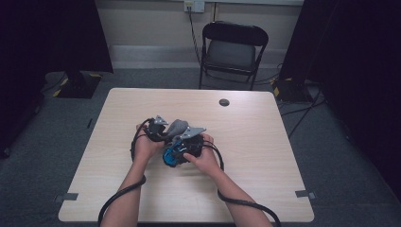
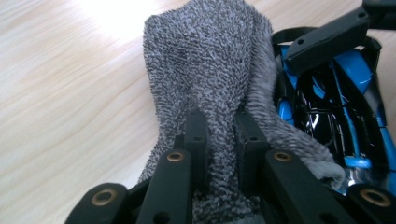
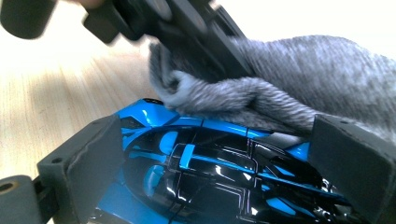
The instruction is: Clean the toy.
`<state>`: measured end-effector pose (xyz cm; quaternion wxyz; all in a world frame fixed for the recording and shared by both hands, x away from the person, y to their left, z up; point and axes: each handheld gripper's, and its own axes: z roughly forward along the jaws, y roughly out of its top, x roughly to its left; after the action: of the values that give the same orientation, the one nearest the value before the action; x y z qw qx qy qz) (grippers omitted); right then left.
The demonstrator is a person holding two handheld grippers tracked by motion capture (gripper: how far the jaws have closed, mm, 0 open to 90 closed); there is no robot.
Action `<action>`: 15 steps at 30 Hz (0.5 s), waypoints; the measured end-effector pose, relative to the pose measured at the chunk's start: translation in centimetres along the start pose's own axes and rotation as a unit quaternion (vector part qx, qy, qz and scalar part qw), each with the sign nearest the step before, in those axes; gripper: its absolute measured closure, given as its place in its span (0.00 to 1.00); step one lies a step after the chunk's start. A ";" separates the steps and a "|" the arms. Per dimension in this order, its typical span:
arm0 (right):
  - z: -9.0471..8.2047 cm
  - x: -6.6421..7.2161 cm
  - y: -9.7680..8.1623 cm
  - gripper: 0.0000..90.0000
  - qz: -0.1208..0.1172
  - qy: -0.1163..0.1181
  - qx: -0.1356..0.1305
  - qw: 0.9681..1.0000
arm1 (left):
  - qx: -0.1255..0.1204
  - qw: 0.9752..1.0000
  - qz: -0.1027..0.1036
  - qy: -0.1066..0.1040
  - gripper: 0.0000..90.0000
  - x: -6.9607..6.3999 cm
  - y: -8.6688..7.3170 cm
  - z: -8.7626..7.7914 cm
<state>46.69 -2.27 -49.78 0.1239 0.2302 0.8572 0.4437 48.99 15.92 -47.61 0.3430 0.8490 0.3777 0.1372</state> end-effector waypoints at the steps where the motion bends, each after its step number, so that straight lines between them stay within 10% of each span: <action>1: 0.0 0.0 0.0 0.03 0.000 0.000 -0.001 1.000 | -0.002 1.000 -0.006 -0.006 0.85 -0.1 0.0 0.3; 15: 0.0 -0.1 -0.1 0.03 0.000 0.000 -0.006 1.000 | 0.020 1.000 0.019 0.001 0.88 -0.6 0.1 0.5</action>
<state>46.71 -2.38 -49.89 0.1250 0.2295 0.8546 0.4487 48.87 15.18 -47.83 0.3235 0.8623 0.3648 0.1367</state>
